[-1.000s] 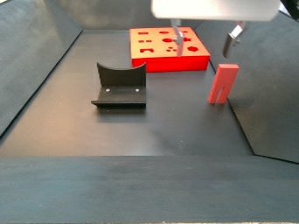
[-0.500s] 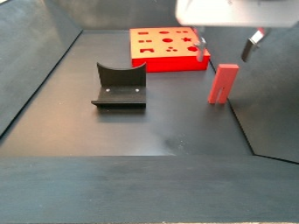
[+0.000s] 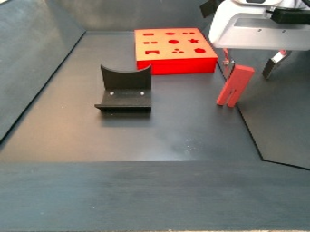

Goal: Pick up the double-square object. Move up. Move to above the board. Insert the double-square object.
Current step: Pick up the double-square object.

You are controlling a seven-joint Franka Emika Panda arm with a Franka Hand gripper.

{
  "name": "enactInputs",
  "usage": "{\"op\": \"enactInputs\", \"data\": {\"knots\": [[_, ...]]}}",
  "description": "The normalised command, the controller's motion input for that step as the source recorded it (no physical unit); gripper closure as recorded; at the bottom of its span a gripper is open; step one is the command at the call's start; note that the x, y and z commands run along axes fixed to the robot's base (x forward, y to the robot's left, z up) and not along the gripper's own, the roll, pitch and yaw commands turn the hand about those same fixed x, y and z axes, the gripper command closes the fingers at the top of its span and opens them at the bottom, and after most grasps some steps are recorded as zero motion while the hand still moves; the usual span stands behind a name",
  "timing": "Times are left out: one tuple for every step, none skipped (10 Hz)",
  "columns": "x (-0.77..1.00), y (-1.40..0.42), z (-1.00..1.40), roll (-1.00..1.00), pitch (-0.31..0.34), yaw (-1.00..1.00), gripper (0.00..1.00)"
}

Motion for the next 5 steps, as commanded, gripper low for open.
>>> {"op": "enactInputs", "data": {"knots": [[0.0, 0.0, -0.36, 0.0, -0.096, 0.22, 0.0], [0.15, -0.14, -0.17, 0.04, 0.0, 0.0, 0.0], [0.39, -0.08, 0.0, 0.0, 0.011, -0.04, 0.0], [0.56, 0.08, 0.0, -0.03, 0.007, 0.0, 0.0], [0.61, 0.18, 0.03, -0.09, 0.027, 0.0, 0.0]]}}
